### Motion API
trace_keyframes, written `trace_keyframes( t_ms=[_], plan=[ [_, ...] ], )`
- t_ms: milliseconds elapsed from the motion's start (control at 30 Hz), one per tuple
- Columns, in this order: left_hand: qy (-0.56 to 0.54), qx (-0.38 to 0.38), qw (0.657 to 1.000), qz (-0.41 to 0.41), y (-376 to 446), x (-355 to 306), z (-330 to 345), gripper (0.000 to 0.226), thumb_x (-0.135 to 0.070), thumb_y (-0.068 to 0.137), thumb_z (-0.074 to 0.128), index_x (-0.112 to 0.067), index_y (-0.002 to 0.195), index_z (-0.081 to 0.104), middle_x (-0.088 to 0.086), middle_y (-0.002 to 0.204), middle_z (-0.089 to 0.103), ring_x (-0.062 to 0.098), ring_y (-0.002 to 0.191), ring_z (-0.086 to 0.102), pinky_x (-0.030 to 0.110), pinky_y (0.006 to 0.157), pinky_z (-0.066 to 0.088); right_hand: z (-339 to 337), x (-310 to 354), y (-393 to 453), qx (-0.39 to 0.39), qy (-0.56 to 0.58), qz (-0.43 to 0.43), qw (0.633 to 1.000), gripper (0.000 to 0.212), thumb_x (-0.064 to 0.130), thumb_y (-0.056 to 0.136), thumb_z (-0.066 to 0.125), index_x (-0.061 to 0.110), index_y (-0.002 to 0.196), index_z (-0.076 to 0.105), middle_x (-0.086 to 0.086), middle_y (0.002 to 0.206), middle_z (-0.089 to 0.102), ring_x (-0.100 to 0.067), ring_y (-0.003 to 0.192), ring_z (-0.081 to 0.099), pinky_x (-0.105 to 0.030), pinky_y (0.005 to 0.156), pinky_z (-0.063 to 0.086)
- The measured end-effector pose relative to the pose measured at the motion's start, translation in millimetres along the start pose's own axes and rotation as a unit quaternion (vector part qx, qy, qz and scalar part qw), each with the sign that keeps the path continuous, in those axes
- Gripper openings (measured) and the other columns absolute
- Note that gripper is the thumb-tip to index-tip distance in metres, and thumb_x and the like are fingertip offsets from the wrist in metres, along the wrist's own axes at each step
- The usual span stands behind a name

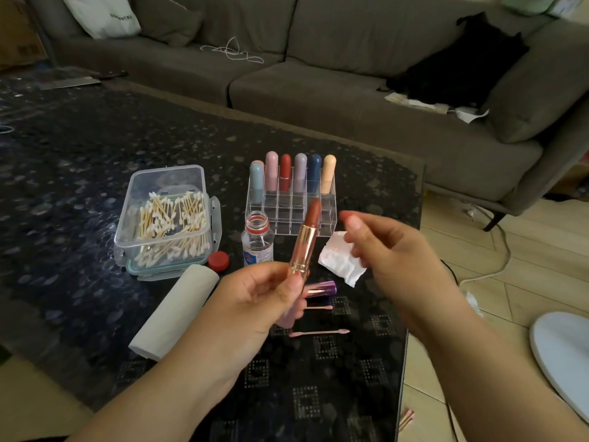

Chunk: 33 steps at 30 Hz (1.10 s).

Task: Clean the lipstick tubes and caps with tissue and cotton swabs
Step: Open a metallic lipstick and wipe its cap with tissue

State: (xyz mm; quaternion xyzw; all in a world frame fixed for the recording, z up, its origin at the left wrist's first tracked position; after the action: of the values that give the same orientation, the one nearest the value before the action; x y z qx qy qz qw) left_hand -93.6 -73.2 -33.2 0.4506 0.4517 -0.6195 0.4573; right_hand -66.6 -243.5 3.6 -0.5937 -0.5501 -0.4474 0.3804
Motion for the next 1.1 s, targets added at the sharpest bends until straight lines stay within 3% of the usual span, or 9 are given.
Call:
trace_keyframes(
  t_ms=[100,167,333,400,500,633,800,967,1100],
  plan=[
    [0.027,-0.021,0.999,0.009,3,0,-2,0.021,-0.027,0.073,0.065,-0.015,0.089,0.072,0.004,0.080,0.073,0.015,0.077,0.068,0.026,0.077,0.057,-25,-26,20,-0.077,-0.229,0.029,0.970,0.036,0.039,0.092,0.056,0.023,0.124,0.060,0.015,0.093,0.060,0.002,0.080,0.055,-0.006,0.061,0.037],
    [0.044,-0.040,0.998,0.011,4,1,-4,0.014,-0.021,0.079,0.065,-0.015,0.090,0.070,0.003,0.081,0.073,0.015,0.081,0.070,0.028,0.078,0.056,-27,-46,30,-0.058,-0.333,0.064,0.939,0.039,0.039,0.093,0.055,0.019,0.127,0.057,0.001,0.112,0.060,-0.014,0.095,0.057,-0.017,0.073,0.039],
    [0.056,-0.065,0.996,0.008,6,1,-5,0.008,-0.015,0.083,0.064,-0.015,0.090,0.069,0.001,0.082,0.074,0.014,0.079,0.071,0.029,0.075,0.056,-5,-69,39,-0.036,-0.395,0.078,0.915,0.048,0.045,0.093,0.053,0.017,0.132,0.050,-0.007,0.127,0.051,-0.022,0.109,0.054,-0.030,0.085,0.045],
    [0.055,-0.063,0.996,0.008,7,2,-5,0.007,-0.016,0.082,0.065,-0.016,0.089,0.069,0.001,0.081,0.073,0.013,0.077,0.071,0.029,0.074,0.055,0,-71,41,-0.044,-0.385,0.081,0.918,0.051,0.046,0.092,0.053,0.016,0.134,0.049,-0.007,0.129,0.050,-0.022,0.111,0.052,-0.030,0.089,0.043],
    [0.057,-0.056,0.997,0.005,7,3,-4,0.006,-0.016,0.082,0.065,-0.016,0.086,0.069,0.002,0.079,0.073,0.013,0.074,0.070,0.030,0.073,0.056,4,-74,44,-0.058,-0.336,0.072,0.937,0.028,0.036,0.094,0.055,0.015,0.110,0.062,-0.006,0.111,0.058,-0.017,0.090,0.057,-0.023,0.071,0.043],
    [0.061,-0.056,0.997,0.008,9,2,-5,0.005,-0.014,0.082,0.065,-0.015,0.086,0.069,0.002,0.078,0.073,0.014,0.075,0.070,0.030,0.074,0.056,2,-63,43,-0.052,-0.248,0.081,0.964,0.014,0.031,0.095,0.054,0.018,0.091,0.059,-0.001,0.085,0.061,-0.011,0.070,0.056,-0.020,0.054,0.040],
    [0.078,-0.048,0.996,0.020,10,-2,-4,0.005,-0.016,0.084,0.065,-0.018,0.086,0.069,0.001,0.076,0.073,0.011,0.073,0.069,0.021,0.064,0.052,-7,-27,29,-0.028,-0.169,0.024,0.985,0.010,0.031,0.090,0.061,0.025,0.093,0.068,0.007,0.081,0.066,-0.009,0.073,0.060,-0.019,0.056,0.040],
    [0.103,-0.016,0.993,0.056,7,-4,3,0.013,-0.024,0.082,0.065,-0.036,0.081,0.069,-0.006,0.073,0.070,0.007,0.071,0.065,0.018,0.065,0.047,-5,-8,6,0.068,-0.091,0.037,0.993,0.006,0.027,0.085,0.067,0.026,0.086,0.072,0.008,0.081,0.071,-0.003,0.069,0.065,-0.013,0.054,0.046],
    [0.090,0.013,0.993,0.072,3,-5,11,0.014,-0.039,0.070,0.064,-0.034,0.083,0.069,-0.008,0.075,0.069,0.003,0.069,0.063,0.015,0.064,0.048,2,-4,-6,0.098,-0.022,0.046,0.994,0.005,0.016,0.083,0.068,0.020,0.085,0.071,0.001,0.083,0.073,-0.011,0.074,0.067,-0.020,0.063,0.052]
  ],
)
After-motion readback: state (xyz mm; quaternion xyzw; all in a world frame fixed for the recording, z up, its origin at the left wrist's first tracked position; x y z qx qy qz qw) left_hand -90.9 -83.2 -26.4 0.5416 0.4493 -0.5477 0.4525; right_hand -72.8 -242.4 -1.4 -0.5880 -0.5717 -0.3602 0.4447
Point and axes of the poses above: each hand's wrist, its own y-axis towards the middle knuckle, its own z-axis out of the palm, x = y × z, the point moved 4 cm from there along y, towards the middle knuckle
